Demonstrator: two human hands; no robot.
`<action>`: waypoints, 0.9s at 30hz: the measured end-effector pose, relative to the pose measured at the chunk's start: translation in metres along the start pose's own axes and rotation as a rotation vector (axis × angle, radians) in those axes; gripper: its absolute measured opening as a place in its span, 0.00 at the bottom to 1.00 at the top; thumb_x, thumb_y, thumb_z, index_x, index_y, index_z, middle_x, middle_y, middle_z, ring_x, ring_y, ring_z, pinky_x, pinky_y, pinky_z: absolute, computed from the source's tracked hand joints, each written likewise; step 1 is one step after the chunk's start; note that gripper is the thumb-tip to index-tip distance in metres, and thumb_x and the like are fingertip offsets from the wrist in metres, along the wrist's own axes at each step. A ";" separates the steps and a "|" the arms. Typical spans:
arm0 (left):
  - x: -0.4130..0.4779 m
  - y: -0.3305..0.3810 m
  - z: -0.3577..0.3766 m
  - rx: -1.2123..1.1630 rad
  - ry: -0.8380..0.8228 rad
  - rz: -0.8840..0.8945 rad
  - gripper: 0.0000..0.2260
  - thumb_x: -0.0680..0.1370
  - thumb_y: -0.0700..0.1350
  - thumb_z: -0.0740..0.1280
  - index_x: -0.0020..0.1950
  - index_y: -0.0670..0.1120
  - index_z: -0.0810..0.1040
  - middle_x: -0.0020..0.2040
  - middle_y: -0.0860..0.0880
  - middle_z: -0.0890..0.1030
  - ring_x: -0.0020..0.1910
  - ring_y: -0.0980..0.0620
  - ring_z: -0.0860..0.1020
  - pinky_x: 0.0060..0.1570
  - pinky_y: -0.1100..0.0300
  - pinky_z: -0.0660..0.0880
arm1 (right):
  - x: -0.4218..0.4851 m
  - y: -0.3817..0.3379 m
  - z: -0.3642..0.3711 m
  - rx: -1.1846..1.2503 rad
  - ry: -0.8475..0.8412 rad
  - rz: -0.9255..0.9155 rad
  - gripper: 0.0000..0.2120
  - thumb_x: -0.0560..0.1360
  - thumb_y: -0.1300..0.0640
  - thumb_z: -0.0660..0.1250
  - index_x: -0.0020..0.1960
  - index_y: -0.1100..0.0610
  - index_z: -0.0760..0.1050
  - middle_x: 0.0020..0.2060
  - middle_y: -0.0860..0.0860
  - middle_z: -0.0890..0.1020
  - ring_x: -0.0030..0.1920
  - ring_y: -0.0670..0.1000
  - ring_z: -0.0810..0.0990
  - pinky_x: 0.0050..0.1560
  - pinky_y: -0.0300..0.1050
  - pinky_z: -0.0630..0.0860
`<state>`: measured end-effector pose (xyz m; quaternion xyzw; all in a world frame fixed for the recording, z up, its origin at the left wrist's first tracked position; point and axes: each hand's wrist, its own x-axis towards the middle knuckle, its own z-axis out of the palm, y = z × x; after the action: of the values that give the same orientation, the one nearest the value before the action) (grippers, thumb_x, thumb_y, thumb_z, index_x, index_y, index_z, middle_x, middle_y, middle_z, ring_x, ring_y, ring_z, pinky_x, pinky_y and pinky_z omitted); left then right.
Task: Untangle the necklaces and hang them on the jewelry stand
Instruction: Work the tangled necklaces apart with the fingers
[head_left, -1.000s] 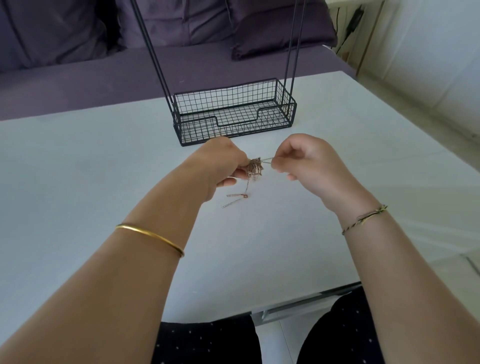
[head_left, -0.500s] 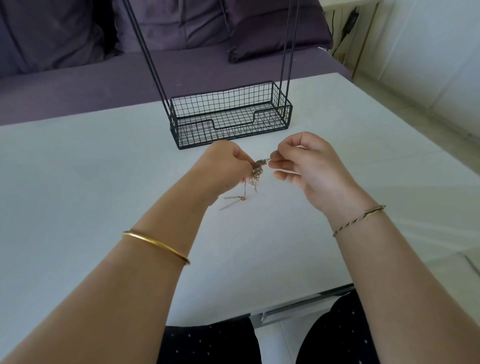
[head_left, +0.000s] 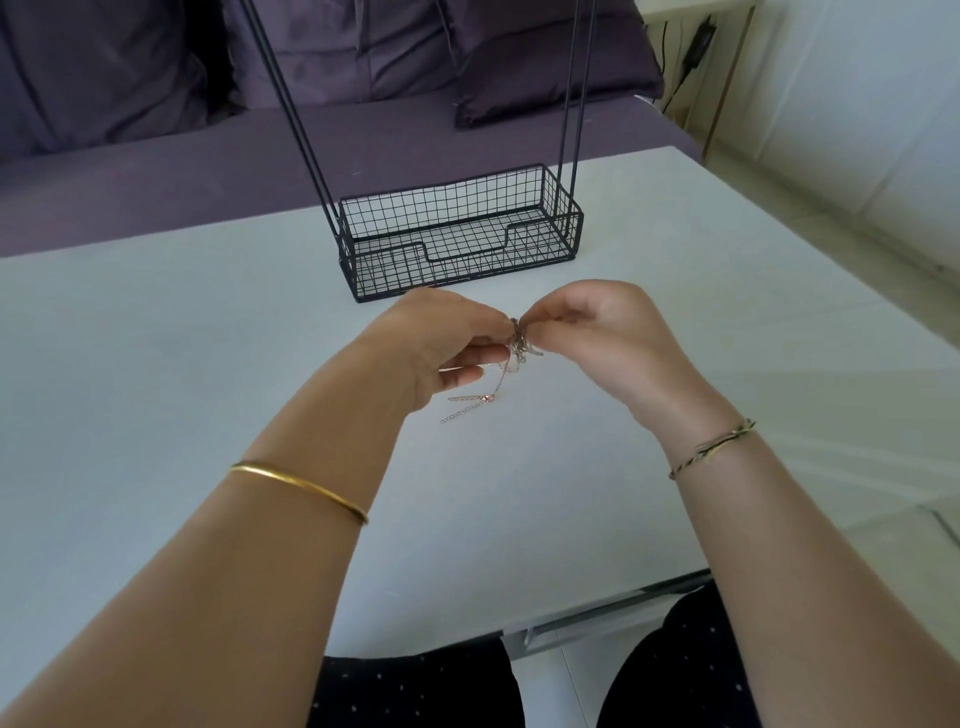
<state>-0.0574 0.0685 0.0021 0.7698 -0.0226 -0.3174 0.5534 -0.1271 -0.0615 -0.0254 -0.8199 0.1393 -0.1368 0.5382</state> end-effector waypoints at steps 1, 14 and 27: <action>0.000 0.000 0.000 -0.011 0.001 -0.008 0.05 0.73 0.36 0.69 0.39 0.45 0.79 0.38 0.48 0.83 0.37 0.54 0.80 0.42 0.60 0.74 | 0.000 0.000 0.000 -0.007 -0.005 -0.026 0.05 0.70 0.62 0.71 0.38 0.53 0.81 0.36 0.47 0.83 0.37 0.44 0.79 0.43 0.38 0.75; -0.003 0.003 0.005 -0.114 0.035 -0.095 0.07 0.77 0.36 0.65 0.39 0.43 0.76 0.35 0.49 0.79 0.35 0.53 0.76 0.43 0.59 0.76 | 0.001 0.002 0.009 -0.305 0.106 -0.257 0.04 0.69 0.60 0.72 0.38 0.55 0.78 0.37 0.48 0.79 0.39 0.48 0.79 0.44 0.49 0.77; -0.004 0.005 0.007 -0.190 0.099 -0.070 0.10 0.75 0.32 0.64 0.39 0.44 0.75 0.35 0.49 0.80 0.36 0.53 0.77 0.49 0.56 0.76 | -0.003 -0.003 0.003 -0.050 -0.028 -0.090 0.08 0.69 0.66 0.68 0.36 0.55 0.76 0.31 0.47 0.79 0.29 0.41 0.72 0.34 0.34 0.70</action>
<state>-0.0623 0.0626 0.0065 0.7289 0.0616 -0.2988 0.6129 -0.1281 -0.0566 -0.0242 -0.8404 0.0979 -0.1458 0.5127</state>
